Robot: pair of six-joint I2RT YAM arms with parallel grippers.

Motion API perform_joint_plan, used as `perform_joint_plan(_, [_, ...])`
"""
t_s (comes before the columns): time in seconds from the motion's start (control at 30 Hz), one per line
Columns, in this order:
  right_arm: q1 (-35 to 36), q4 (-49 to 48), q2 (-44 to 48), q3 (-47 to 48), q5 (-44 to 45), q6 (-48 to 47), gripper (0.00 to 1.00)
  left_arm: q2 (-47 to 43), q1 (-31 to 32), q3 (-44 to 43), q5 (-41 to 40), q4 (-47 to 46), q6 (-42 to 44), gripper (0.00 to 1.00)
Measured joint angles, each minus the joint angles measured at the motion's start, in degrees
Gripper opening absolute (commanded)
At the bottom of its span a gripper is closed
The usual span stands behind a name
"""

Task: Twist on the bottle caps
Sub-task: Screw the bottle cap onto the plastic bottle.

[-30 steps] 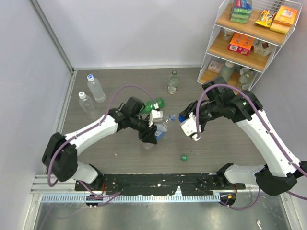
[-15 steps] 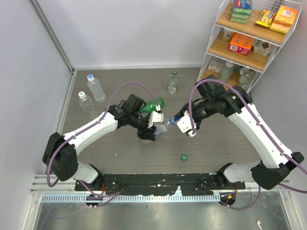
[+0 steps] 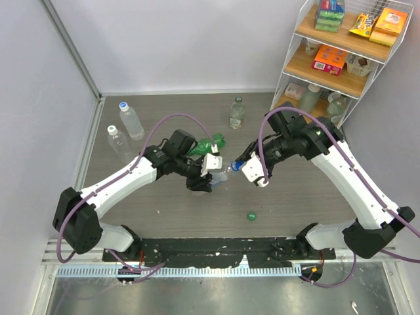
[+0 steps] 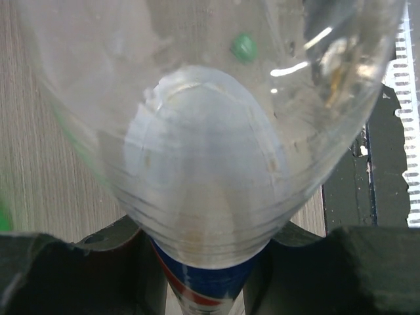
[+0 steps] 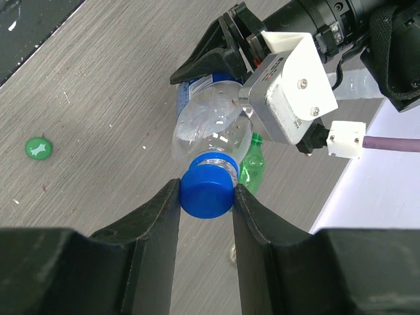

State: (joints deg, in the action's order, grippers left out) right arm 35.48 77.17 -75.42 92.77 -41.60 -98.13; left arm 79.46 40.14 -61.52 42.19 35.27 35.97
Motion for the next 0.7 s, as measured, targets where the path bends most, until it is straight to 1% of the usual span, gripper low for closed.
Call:
perform_joint_plan(0.43, [0.81,1.64,-2.27,1.31,-1.01,1.46,0.03,-0.48,1.07,-0.22,-0.59,3.52,1.36,0.05])
perform_joint_plan(0.6, [0.85,1.81,-2.51,1.42,-1.11,2.40,0.03,-0.81,1.11,-0.07,-0.66,3.10,1.49,0.04])
perform_joint_plan(0.7, [0.85,1.73,-2.47,1.42,-2.03,4.11,0.03,-1.75,1.14,0.35,-1.25,2.38,0.70,0.02])
